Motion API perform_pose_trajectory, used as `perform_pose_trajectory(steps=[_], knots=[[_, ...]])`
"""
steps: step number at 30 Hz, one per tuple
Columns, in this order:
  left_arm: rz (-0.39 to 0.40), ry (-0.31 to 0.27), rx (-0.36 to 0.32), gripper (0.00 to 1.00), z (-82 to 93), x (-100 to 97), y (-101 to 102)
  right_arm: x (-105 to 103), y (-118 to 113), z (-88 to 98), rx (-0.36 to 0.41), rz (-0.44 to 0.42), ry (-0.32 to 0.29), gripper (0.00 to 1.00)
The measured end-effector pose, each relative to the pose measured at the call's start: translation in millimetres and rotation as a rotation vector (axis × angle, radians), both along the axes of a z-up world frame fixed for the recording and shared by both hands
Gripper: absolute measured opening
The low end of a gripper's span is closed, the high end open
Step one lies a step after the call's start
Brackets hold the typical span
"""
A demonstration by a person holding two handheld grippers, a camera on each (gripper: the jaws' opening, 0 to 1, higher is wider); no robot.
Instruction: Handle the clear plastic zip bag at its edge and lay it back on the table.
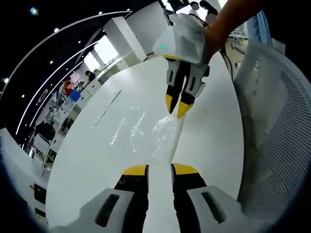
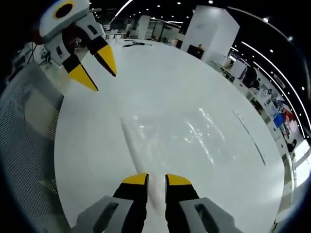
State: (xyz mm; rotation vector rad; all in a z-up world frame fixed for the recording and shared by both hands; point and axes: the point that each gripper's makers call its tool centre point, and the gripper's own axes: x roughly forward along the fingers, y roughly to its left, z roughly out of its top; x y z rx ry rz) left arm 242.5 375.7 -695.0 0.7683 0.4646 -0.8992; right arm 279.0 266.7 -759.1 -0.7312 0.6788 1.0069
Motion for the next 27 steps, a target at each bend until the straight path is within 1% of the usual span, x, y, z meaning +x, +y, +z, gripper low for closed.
perform_pose_trajectory(steps=[5, 9, 11, 13, 14, 18, 23, 27], knots=[[0.005, 0.000, -0.002, 0.16, -0.2, 1.3, 0.7, 0.4, -0.9, 3.5, 0.007, 0.010, -0.018, 0.14], [0.006, 0.001, -0.004, 0.17, -0.3, 1.6, 0.8, 1.8, -0.7, 5.2, 0.022, 0.006, -0.019, 0.18], [0.009, 0.002, -0.006, 0.17, -0.5, 2.1, 1.1, 5.1, 0.3, 8.1, 0.048, -0.004, -0.027, 0.22], [0.009, 0.001, -0.006, 0.17, -0.5, 2.2, 0.7, 4.3, 0.6, 10.0, 0.070, -0.024, -0.021, 0.24], [0.008, 0.001, -0.006, 0.18, -0.4, 2.2, 0.6, 5.8, 0.4, 11.4, 0.082, -0.042, -0.032, 0.25], [0.012, 0.004, -0.010, 0.18, -1.0, 3.0, -0.2, 4.8, -1.9, 15.6, 0.082, -0.043, -0.040, 0.27], [0.023, 0.012, -0.016, 0.21, -1.5, 2.5, -0.6, 4.8, -3.7, 23.3, 0.128, -0.076, -0.046, 0.32], [0.032, 0.015, -0.022, 0.23, -1.7, 2.3, -0.3, 4.7, -3.7, 30.2, 0.150, -0.085, -0.060, 0.35]])
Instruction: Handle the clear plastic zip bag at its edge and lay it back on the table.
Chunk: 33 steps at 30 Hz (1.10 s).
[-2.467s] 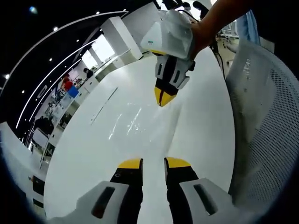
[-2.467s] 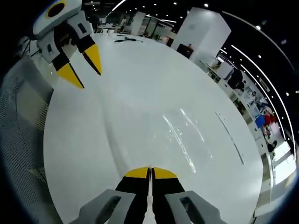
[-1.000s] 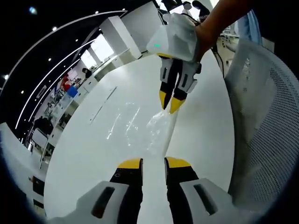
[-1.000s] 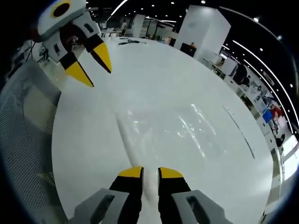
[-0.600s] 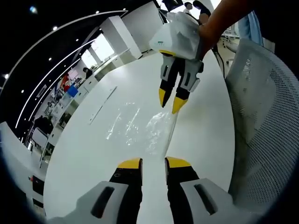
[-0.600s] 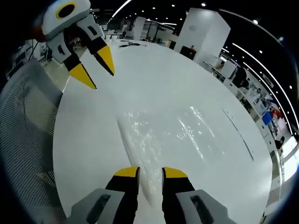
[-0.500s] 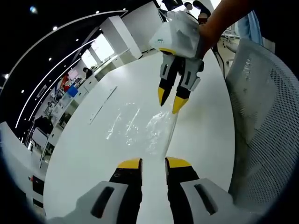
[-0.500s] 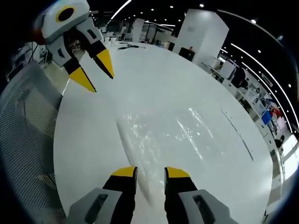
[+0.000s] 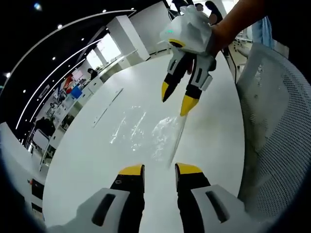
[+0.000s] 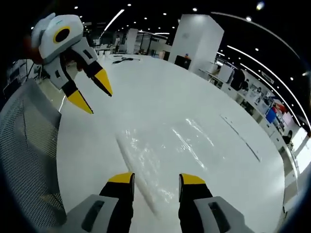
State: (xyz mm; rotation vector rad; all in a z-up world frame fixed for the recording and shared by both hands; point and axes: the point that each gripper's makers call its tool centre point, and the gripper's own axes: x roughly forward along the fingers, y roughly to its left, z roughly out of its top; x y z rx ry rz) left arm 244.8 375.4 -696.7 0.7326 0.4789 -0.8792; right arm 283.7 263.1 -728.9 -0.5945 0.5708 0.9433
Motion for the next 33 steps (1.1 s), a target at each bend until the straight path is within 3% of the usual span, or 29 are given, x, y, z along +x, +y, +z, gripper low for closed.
perform_pose_trajectory(steps=[12, 18, 28, 33], knots=[[0.037, 0.008, -0.034, 0.31, 2.0, 2.6, -2.0, -1.8, 2.8, 20.0, 0.068, -0.036, -0.033, 0.49], [0.051, 0.012, -0.052, 0.34, 1.2, 3.8, 0.1, -6.6, 1.5, 19.7, 0.097, -0.049, -0.013, 0.59], [0.090, 0.014, -0.083, 0.46, 1.4, 5.6, 5.5, -10.1, -6.1, 23.0, 0.140, -0.094, -0.010, 0.66], [0.133, 0.032, -0.131, 0.55, 2.7, 4.6, 5.2, -10.6, -11.5, 26.2, 0.158, -0.121, -0.009, 0.72]])
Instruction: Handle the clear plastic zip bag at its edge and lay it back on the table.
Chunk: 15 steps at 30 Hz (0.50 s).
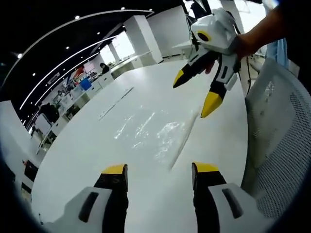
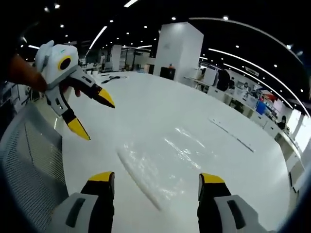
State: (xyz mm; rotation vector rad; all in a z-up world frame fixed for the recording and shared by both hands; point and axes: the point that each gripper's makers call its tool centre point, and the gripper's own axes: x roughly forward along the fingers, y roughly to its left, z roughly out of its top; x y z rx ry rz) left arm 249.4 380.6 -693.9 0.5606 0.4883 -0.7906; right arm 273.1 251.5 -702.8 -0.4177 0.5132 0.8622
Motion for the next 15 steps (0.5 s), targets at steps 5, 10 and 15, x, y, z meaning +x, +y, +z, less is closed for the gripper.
perform_pose_trajectory(steps=[5, 10, 15], knots=[[0.026, 0.019, -0.026, 0.63, -1.8, -2.6, 0.7, -3.6, -7.8, -1.3, 0.020, -0.029, 0.006, 0.77], [0.058, 0.034, -0.058, 0.71, -2.1, -3.7, 2.2, -7.0, -11.6, -4.0, 0.040, -0.053, 0.017, 0.80], [0.098, 0.055, -0.078, 0.80, -4.0, -5.2, 4.4, -5.9, -13.5, -5.1, 0.055, -0.067, 0.015, 0.82]])
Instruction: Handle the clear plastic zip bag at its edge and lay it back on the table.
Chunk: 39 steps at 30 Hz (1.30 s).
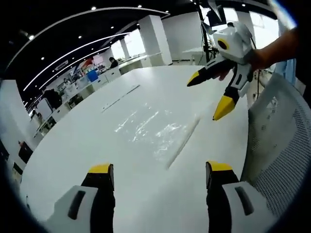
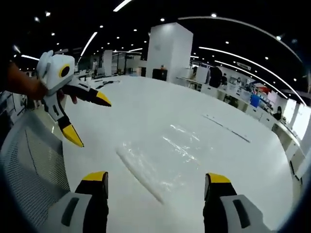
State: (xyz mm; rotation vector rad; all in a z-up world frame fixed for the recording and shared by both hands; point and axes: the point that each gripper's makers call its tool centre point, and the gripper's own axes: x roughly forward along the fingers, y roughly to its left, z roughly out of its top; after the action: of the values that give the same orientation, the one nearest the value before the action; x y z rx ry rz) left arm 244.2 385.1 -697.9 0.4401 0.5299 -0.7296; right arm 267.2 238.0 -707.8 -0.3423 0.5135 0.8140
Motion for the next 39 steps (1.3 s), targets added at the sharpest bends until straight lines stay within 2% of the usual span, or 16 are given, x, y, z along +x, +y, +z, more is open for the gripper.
perform_pose_trajectory(steps=[9, 11, 14, 21, 29, 33, 39], knots=[[0.062, 0.012, -0.035, 0.90, 2.1, -5.8, 7.9, -2.2, -1.5, 3.9, 0.009, -0.002, -0.017, 0.91], [0.087, 0.015, -0.070, 0.91, 5.5, -6.8, 9.0, -4.1, -3.2, 5.4, 0.014, -0.007, -0.018, 0.92], [0.109, 0.027, -0.071, 0.94, 1.7, -5.7, 14.1, -7.6, -3.9, 10.8, 0.023, -0.015, -0.024, 0.94], [0.148, 0.015, -0.105, 0.99, 4.6, -4.9, 22.8, -14.1, -6.2, 16.7, 0.030, -0.021, -0.035, 0.99], [0.156, -0.021, -0.138, 0.99, 11.8, -6.4, 26.8, -23.9, -14.9, 24.0, 0.037, -0.036, -0.043, 1.00], [0.172, -0.015, -0.182, 0.99, 13.3, -6.4, 28.2, -28.0, -19.7, 26.4, 0.041, -0.044, -0.045, 1.00], [0.161, -0.032, -0.194, 0.99, 19.7, -10.2, 30.9, -30.9, -25.6, 32.6, 0.042, -0.055, -0.057, 1.00]])
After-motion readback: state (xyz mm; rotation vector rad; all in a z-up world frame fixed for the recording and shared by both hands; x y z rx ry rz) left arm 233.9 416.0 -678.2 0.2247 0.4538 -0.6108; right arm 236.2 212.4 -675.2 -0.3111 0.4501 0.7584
